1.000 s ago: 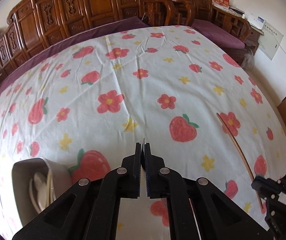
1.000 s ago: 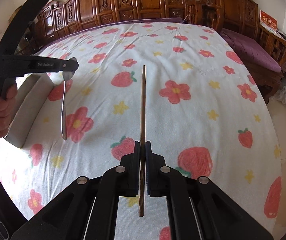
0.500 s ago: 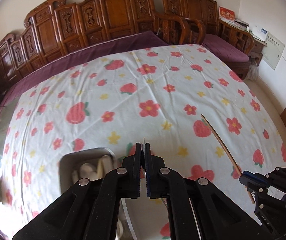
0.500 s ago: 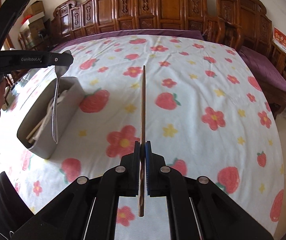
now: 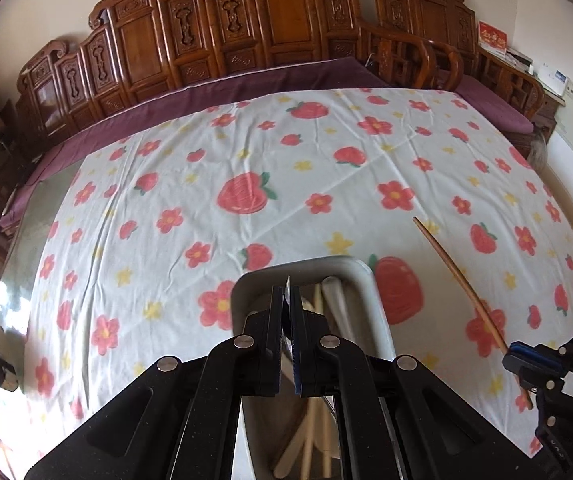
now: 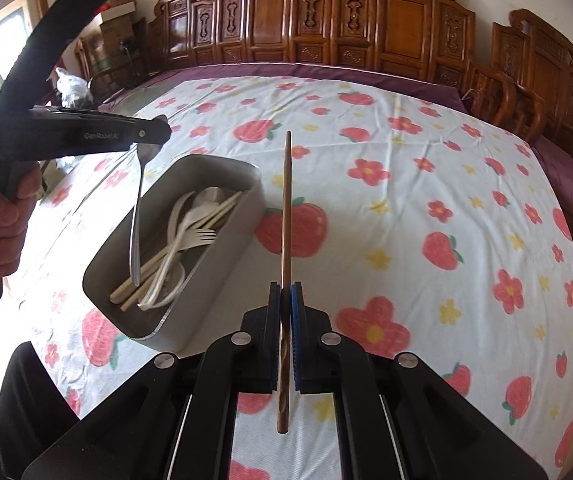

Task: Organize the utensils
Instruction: 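Carry the steel spoon with the left tool while the right carries the chopstick to the tray, then open the left tool over the tray while the right releases the chopstick there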

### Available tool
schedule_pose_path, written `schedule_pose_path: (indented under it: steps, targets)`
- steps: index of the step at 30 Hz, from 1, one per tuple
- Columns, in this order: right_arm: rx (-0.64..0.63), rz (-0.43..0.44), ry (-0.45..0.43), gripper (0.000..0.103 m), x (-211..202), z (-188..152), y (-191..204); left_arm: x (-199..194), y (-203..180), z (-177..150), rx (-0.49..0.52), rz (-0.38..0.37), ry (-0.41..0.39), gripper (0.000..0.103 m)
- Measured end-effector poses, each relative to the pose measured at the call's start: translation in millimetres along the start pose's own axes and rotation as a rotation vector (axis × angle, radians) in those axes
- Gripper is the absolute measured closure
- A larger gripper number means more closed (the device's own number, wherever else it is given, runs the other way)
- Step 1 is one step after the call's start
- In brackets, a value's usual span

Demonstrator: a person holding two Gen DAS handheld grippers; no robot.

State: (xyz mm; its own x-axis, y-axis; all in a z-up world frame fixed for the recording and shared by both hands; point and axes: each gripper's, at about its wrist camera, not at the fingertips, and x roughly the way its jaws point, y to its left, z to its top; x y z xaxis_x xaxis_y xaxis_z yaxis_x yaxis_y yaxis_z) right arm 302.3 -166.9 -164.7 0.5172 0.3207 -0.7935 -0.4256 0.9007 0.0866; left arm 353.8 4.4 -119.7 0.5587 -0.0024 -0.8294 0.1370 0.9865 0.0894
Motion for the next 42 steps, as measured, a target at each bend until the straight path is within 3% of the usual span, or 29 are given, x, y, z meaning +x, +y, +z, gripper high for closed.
schedule_pose_path:
  steps: [12, 13, 16, 22, 30, 33, 42]
  targets:
    - [-0.036, 0.011, 0.023, 0.097, 15.4, 10.4, 27.9, 25.1, 8.6, -21.3, -0.006, -0.063, 0.069, 0.100]
    - [-0.037, 0.011, 0.025, 0.097, 16.3, 10.4, 29.4, 24.4, 10.3, -22.5, -0.013, -0.067, 0.067, 0.097]
    - [-0.040, 0.019, 0.032, 0.097, 21.4, 12.0, 35.1, 16.0, 18.6, -27.8, -0.047, -0.084, 0.049, 0.073]
    - [-0.043, 0.054, 0.036, 0.097, 31.9, 19.1, 57.9, -11.5, 34.3, -41.9, -0.046, -0.071, -0.010, 0.063]
    - [-0.021, 0.095, 0.066, 0.097, 53.1, 28.2, 89.3, -30.7, 72.4, -63.7, -0.099, -0.034, -0.041, 0.059]
    - [0.042, 0.121, 0.091, 0.097, 64.4, 31.5, 92.4, -31.0, 84.0, -72.4, -0.123, -0.025, -0.044, 0.059]
    - [0.070, 0.065, 0.127, 0.097, 84.1, 33.1, 103.1, -27.8, 102.3, -92.5, -0.150, -0.018, -0.026, 0.059]
